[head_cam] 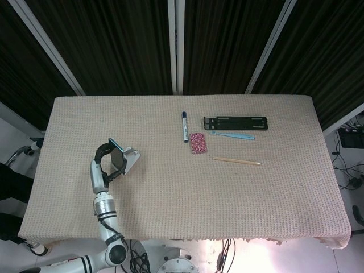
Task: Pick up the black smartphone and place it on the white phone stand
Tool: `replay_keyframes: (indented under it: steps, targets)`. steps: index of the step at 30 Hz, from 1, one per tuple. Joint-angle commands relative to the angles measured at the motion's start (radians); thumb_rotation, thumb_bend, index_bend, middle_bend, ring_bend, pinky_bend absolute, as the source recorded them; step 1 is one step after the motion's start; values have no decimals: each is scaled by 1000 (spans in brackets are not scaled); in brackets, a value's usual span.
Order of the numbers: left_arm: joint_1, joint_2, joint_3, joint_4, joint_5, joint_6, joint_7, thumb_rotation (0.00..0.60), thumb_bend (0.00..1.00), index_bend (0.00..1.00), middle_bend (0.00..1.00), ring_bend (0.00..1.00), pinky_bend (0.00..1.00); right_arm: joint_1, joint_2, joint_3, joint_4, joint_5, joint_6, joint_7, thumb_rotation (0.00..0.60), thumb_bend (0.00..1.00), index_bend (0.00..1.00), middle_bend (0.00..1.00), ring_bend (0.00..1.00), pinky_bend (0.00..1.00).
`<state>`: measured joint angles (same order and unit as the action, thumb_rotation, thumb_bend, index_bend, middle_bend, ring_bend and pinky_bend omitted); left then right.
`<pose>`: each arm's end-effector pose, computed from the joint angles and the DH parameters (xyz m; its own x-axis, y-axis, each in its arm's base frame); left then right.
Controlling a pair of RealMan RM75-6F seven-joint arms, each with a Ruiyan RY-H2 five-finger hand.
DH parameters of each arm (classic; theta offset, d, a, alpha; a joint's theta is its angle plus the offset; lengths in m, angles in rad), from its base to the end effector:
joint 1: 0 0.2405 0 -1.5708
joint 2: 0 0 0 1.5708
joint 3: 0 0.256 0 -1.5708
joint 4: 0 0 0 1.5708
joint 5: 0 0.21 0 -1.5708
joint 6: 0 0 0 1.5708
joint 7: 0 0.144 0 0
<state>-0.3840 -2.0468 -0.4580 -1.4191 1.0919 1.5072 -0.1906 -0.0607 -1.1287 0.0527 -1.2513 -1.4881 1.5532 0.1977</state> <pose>-0.1603 0.2867 -0.0366 -0.5889 -0.2690 0.7621 0.7669 0.1114 0.6320 -0.3919 -0.1302 0.2115 0.5354 0.0189 0.8444 -0.8374 0.1417 0.5278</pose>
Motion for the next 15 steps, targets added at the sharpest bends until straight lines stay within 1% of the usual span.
replay_keyframes:
  steps: [1, 8, 15]
  targets:
    - [-1, -6, -3, 1, 2, 0, 0, 600, 338, 593, 703, 287, 159, -1, 0, 0, 3, 1, -1, 3, 600, 311, 0, 0, 0, 0]
    - [-9, -25, -34, 21, -1, 4, -9, 600, 338, 593, 704, 287, 159, -3, 1, 0, 10, 2, 1, 12, 600, 312, 0, 0, 0, 0]
    - [-11, -33, -30, 60, 13, 2, -15, 600, 338, 590, 703, 287, 159, -3, -2, -1, 17, 4, -5, 18, 600, 311, 0, 0, 0, 0]
